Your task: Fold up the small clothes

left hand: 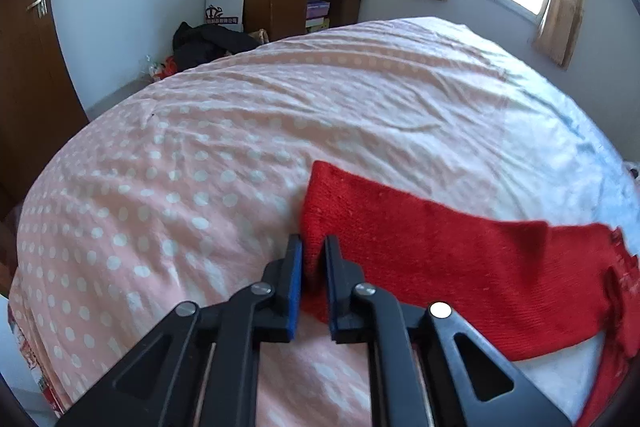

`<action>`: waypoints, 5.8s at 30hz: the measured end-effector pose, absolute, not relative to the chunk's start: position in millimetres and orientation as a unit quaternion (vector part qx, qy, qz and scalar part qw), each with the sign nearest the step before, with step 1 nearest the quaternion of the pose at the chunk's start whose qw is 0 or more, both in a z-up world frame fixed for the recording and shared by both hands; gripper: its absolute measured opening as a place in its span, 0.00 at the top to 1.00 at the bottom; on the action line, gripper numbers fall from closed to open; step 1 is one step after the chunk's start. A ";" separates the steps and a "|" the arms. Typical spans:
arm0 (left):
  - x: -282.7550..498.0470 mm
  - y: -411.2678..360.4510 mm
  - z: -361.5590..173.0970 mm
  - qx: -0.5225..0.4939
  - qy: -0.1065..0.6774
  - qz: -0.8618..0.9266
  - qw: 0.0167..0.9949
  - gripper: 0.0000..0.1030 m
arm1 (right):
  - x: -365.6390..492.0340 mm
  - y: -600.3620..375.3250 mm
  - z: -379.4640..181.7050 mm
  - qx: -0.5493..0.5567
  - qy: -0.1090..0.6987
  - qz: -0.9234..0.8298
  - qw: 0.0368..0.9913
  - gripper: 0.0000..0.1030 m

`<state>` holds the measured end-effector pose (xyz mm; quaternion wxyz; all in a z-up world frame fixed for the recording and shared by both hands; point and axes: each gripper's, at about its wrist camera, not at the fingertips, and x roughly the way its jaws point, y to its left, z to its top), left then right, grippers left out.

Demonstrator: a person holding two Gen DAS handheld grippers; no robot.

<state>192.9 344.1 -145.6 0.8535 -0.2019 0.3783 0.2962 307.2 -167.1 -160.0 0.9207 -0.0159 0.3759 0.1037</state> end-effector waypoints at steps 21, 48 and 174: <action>193.6 290.3 -47.2 -0.202 0.291 0.188 0.916 0.93 | 295.2 -181.8 -137.5 0.022 0.379 0.105 0.919 0.29; 260.8 137.4 79.7 -0.135 0.212 0.042 0.967 0.93 | 211.5 -269.5 -128.3 0.079 0.375 0.086 0.919 0.29; 270.5 67.9 -157.8 -0.005 0.387 0.080 0.918 0.00 | 299.6 -242.6 -155.5 0.023 0.384 0.079 0.920 0.88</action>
